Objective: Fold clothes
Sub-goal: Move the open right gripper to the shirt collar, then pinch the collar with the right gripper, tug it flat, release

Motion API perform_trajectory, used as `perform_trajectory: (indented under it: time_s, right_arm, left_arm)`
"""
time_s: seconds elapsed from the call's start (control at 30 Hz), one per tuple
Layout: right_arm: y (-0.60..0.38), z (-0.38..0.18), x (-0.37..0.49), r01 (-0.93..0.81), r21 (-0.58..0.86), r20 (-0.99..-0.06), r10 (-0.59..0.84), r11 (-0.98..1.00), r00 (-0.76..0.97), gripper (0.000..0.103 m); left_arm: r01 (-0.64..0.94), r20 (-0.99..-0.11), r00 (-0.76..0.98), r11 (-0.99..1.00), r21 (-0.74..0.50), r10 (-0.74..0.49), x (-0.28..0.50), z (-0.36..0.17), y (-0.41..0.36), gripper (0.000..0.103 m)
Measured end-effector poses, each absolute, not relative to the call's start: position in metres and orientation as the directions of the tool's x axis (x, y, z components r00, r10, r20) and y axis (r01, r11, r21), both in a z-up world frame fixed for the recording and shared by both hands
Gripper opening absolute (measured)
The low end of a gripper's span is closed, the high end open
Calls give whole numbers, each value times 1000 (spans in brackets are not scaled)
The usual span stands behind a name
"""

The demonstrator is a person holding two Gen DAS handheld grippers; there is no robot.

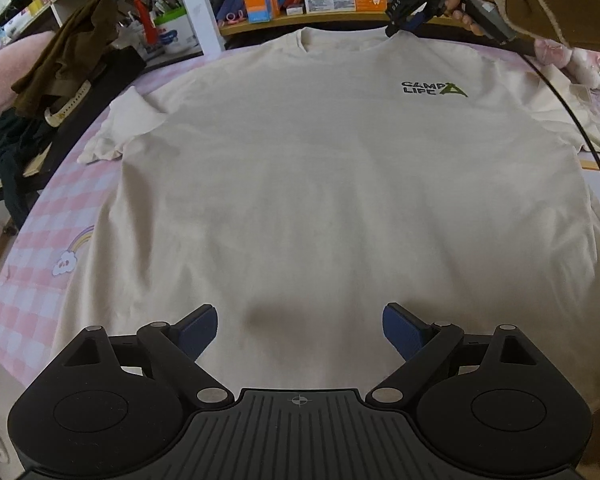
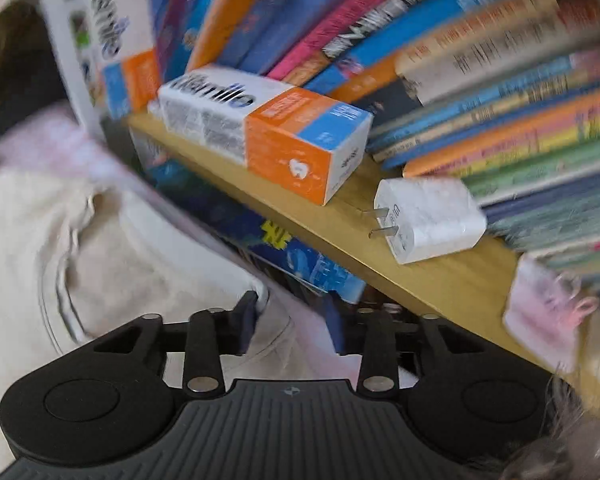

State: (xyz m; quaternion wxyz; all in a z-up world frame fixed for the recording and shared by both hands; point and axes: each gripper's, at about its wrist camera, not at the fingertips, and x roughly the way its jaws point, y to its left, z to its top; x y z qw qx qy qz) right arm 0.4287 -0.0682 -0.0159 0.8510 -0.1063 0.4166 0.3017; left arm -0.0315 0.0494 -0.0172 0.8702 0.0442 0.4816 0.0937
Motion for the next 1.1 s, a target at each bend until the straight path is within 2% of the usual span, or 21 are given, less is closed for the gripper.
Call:
perform_trajectory:
  time_s: [0.23, 0.43, 0.53, 0.6, 0.63, 0.77, 0.9, 1.1]
  right_arm:
    - [-114, 14, 422, -677, 168, -692, 575, 717, 437, 37]
    - [-101, -6, 415, -728, 103, -757, 528, 678, 384, 36]
    - [-85, -15, 409, -744, 52, -762, 508, 667, 402, 34]
    - [-77, -19, 410, -733, 22, -756, 491, 680, 433, 28]
    - [-75, -20, 412, -719, 34, -754, 490, 694, 437, 18]
    - [-76, -22, 419, -689, 81, -749, 500, 720, 435, 13]
    - [-81, -22, 421, -663, 8, -740, 450, 749, 500, 12]
    - [-77, -21, 425, -648, -27, -747, 415, 761, 519, 12]
  left_arm:
    - [-105, -839, 513, 984, 146, 180, -24, -21, 48, 92]
    - [-55, -841, 514, 985, 164, 169, -17, -20, 40, 92]
    - [-54, -843, 508, 984, 171, 175, -17, -20, 41, 92]
    - [-60, -845, 505, 983, 171, 178, -16, -20, 43, 92]
    - [-63, -846, 503, 983, 170, 179, -16, -20, 44, 92]
    - [-66, -848, 499, 983, 169, 179, -17, -20, 48, 92]
    - [-57, -849, 500, 984, 166, 172, -18, -21, 50, 92]
    - [-55, -845, 506, 985, 165, 170, -19, -21, 55, 92]
